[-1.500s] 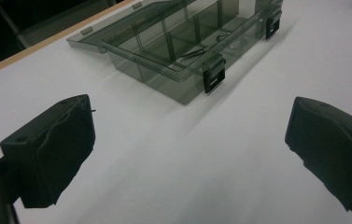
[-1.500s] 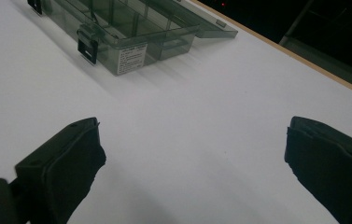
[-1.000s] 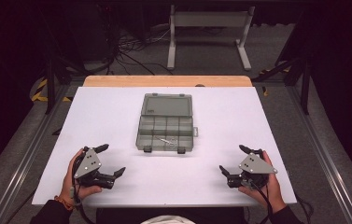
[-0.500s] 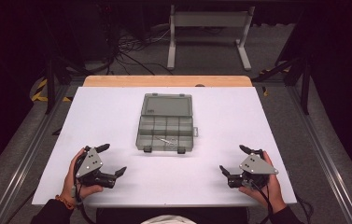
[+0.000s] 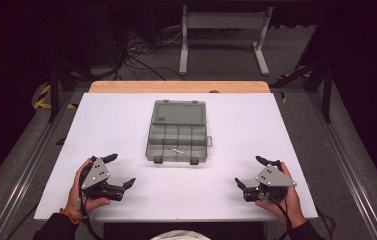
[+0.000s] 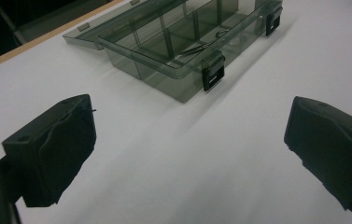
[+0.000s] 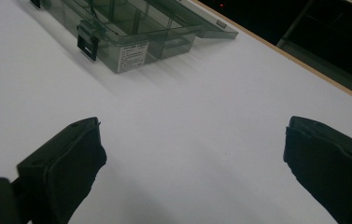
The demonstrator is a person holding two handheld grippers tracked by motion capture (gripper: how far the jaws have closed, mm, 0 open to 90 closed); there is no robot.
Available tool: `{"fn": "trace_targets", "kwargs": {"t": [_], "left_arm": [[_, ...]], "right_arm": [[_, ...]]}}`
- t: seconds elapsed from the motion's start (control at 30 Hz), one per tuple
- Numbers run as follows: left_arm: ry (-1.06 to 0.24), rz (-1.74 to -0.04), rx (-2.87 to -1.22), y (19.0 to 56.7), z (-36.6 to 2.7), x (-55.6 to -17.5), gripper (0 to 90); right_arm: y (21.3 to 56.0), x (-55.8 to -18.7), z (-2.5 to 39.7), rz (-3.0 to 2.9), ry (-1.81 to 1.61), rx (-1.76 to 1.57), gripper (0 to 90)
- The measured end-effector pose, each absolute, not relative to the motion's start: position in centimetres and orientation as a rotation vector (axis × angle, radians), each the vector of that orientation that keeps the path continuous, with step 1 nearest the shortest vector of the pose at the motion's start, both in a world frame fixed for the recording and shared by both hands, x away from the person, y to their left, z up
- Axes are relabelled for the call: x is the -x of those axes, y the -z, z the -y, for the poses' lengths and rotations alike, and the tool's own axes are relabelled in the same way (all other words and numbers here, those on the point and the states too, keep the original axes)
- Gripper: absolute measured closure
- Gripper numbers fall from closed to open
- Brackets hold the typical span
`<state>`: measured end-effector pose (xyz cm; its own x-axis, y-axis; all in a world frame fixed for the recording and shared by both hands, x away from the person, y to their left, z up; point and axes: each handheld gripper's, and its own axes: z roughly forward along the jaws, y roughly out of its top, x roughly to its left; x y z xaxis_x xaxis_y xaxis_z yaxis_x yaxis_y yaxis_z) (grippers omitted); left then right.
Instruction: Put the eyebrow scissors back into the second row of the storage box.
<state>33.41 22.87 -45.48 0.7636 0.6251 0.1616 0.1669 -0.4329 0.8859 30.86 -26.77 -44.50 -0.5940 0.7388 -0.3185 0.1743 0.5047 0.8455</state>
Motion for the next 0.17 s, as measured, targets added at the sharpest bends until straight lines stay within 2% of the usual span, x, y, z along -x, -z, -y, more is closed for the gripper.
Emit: {"fn": "trace_targets", "kwargs": {"t": [0.17], "left_arm": [[-0.594, -0.596, -1.983, 45.44, -22.81, -33.53, 3.1]], "right_arm": [[44.54, -30.87, 26.83, -2.064, -1.056, -0.749, 5.6]]}}
